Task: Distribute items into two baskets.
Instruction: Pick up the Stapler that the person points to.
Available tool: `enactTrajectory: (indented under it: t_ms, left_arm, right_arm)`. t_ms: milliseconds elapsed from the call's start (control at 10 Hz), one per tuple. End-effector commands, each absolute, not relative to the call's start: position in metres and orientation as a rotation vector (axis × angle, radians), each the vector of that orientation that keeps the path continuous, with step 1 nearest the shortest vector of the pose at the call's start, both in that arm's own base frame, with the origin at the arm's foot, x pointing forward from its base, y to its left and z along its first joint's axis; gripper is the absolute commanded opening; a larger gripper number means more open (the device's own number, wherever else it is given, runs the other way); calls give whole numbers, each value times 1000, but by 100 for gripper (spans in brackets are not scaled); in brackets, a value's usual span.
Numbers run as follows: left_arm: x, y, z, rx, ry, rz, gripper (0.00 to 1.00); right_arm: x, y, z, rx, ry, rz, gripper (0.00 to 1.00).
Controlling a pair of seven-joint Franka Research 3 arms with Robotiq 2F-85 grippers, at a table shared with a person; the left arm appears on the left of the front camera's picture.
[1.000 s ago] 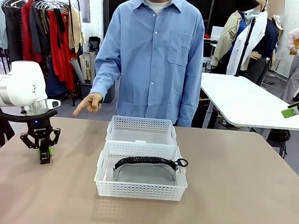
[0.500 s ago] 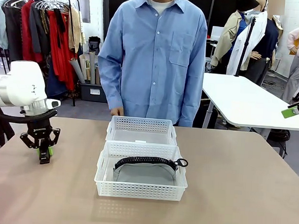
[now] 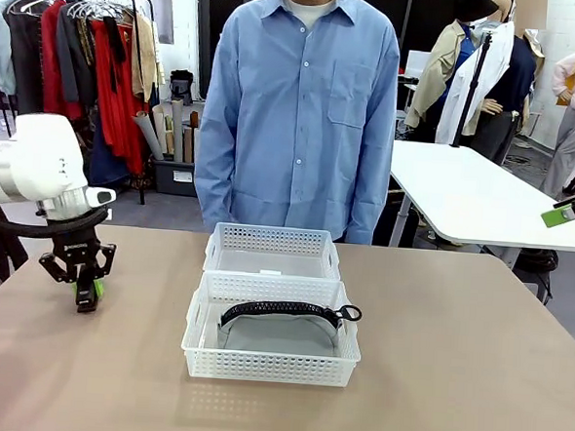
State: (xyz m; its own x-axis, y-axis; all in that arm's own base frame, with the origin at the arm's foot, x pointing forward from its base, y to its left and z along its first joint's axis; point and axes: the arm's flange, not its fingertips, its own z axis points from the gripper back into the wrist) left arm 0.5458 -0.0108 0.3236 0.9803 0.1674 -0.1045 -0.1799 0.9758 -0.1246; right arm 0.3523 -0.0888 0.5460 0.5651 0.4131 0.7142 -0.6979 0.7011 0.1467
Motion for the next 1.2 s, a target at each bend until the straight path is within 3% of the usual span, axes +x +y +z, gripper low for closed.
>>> enactTrajectory:
  t_ms: [0, 700, 1100]
  left_arm:
    - [545, 2, 373, -172, 47, 12, 0]
    - [506, 15, 547, -213, -31, -713, 0]
    - [471, 10, 587, -168, -43, -923, 0]
  right_arm:
    - [353, -88, 545, 450, -710, 684, 100]
    - [353, -88, 545, 450, -710, 684, 100]
    - [353, -88, 545, 450, -710, 684, 100]
